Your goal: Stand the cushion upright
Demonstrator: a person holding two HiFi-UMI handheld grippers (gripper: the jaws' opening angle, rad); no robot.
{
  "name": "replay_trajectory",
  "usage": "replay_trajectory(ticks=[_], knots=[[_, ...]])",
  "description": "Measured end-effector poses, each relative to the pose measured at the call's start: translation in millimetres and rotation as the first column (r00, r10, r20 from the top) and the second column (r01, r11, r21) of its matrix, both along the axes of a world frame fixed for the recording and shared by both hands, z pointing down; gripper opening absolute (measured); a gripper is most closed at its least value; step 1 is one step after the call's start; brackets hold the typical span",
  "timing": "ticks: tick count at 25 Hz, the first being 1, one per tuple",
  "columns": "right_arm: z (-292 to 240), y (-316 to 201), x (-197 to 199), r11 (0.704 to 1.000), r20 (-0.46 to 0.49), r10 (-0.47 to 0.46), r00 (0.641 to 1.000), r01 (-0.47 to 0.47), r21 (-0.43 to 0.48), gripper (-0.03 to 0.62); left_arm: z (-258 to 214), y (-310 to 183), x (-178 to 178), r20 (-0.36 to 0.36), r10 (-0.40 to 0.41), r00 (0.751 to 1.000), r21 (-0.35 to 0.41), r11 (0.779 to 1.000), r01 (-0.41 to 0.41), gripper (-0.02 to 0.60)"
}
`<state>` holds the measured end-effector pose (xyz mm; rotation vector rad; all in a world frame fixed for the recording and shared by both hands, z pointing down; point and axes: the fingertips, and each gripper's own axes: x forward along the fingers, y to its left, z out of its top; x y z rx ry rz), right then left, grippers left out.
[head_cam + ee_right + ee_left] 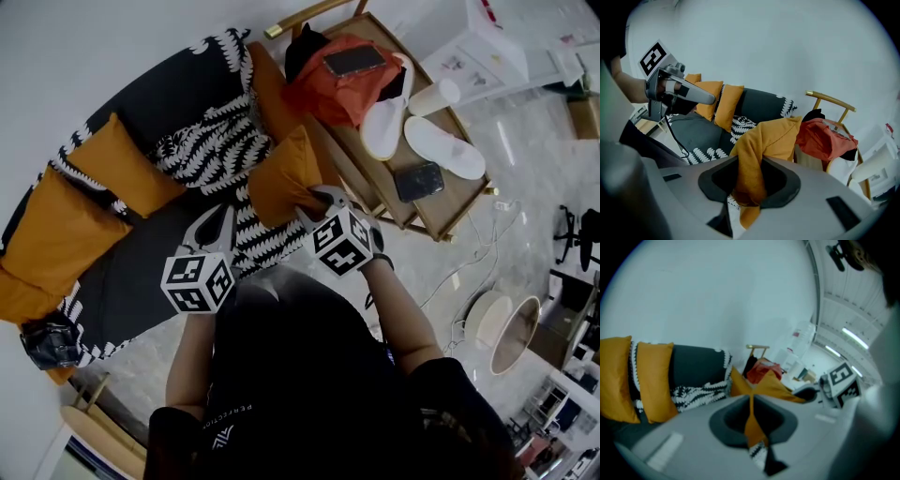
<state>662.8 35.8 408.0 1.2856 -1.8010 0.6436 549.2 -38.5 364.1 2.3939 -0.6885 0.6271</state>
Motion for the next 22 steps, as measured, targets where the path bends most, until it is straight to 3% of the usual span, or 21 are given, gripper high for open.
replay_trajectory(ticks=[7,22], knots=[[21.3,7.0,3.3,1.0,-0.007,0.001,1.0,-0.001,-0.01,0.121,8.4,0.7,4.3,0.022,0.01,1.0,-0.008,1.0,-0.01,0.029],[34.6,17.5,34.5,0.993,0.014,0.118,0.993,-0.118,0.011,0.196,19.0,12.0,17.0,0.045,0.07,0.997,-0.04,0.997,-0.068,0.029]])
